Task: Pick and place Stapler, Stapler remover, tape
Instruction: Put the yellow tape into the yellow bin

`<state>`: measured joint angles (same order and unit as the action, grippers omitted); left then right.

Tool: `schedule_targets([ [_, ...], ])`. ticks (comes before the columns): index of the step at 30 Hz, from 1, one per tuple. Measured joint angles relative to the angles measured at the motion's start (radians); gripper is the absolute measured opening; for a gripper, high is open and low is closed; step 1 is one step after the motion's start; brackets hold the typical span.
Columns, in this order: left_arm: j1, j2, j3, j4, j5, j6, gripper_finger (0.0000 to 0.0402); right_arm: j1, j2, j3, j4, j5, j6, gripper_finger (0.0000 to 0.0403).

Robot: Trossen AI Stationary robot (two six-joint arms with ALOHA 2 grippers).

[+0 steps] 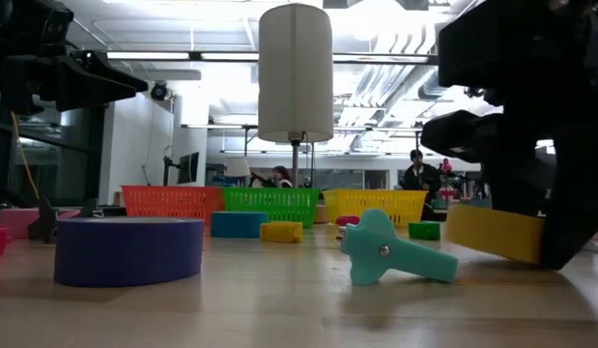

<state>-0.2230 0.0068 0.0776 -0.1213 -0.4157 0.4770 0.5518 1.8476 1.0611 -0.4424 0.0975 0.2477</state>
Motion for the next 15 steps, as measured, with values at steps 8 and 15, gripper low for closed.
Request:
schedule_targets([
  [8, 0.000, 0.000, 0.000, 0.000, 0.000, 0.000, 0.0207, -0.007, -0.026, -0.003, -0.034, -0.005, -0.023, 0.0034],
  [15, 0.000, 0.000, 0.000, 0.000, 0.000, 0.000, 0.0207, -0.074, -0.043, 0.123, -0.257, 0.099, 0.018, 0.0046],
])
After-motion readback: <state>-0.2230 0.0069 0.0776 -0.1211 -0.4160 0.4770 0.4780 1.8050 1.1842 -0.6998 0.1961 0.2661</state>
